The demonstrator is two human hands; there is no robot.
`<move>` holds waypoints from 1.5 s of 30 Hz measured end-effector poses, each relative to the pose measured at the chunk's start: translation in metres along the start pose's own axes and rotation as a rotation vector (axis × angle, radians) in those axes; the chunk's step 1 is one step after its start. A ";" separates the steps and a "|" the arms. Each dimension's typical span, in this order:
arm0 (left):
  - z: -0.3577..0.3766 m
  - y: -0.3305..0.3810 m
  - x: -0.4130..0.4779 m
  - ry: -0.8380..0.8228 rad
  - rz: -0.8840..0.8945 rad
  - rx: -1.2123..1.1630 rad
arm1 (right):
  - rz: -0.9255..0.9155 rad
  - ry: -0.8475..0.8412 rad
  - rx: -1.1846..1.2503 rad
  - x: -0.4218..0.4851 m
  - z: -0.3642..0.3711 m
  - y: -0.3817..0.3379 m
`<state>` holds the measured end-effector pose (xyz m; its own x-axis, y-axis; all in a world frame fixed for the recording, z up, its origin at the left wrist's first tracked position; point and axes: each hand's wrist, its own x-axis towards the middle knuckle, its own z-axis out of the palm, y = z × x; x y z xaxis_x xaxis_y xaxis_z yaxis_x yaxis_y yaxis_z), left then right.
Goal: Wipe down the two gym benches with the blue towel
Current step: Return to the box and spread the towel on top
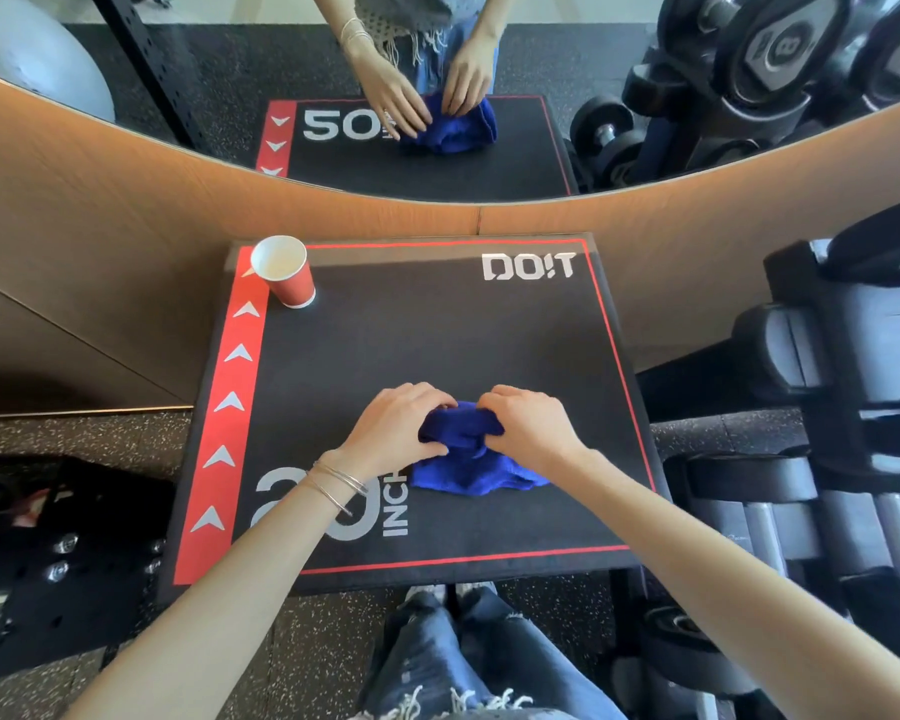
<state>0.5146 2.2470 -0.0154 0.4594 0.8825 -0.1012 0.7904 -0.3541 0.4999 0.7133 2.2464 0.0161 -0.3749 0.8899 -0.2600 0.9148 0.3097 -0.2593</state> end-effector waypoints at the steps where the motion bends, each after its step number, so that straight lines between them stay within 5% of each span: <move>1: -0.001 0.000 -0.001 -0.017 -0.020 -0.014 | -0.005 -0.010 0.089 -0.001 -0.010 0.005; 7: -0.013 0.010 0.001 0.088 -0.181 -0.293 | -0.110 0.023 0.149 0.002 -0.071 0.032; 17: -0.092 0.023 0.023 0.643 0.181 0.311 | -0.328 0.396 -0.017 0.013 -0.112 0.066; 21: -0.049 0.020 -0.001 0.464 0.084 0.389 | -0.455 0.381 -0.203 0.000 -0.076 0.070; 25: -0.001 0.017 -0.031 -0.028 -0.172 0.250 | -0.274 -0.261 -0.207 -0.023 -0.027 0.075; 27: 0.008 0.011 -0.042 -0.048 -0.201 0.193 | -0.199 -0.399 -0.158 -0.033 -0.011 0.082; 33: -0.006 -0.024 -0.034 0.204 -0.329 0.303 | -0.070 -0.200 -0.035 -0.023 -0.002 0.076; 40: -0.010 -0.022 -0.011 -0.052 -0.609 0.353 | -0.245 -0.078 -0.065 0.048 -0.013 0.032; 45: -0.006 -0.028 -0.001 -0.164 -0.753 0.154 | -0.473 -0.106 -0.278 0.106 -0.017 -0.015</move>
<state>0.4894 2.2579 -0.0239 -0.1779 0.8490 -0.4976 0.9545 0.2719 0.1227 0.6618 2.3420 0.0079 -0.7540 0.5984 -0.2709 0.6431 0.7565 -0.1189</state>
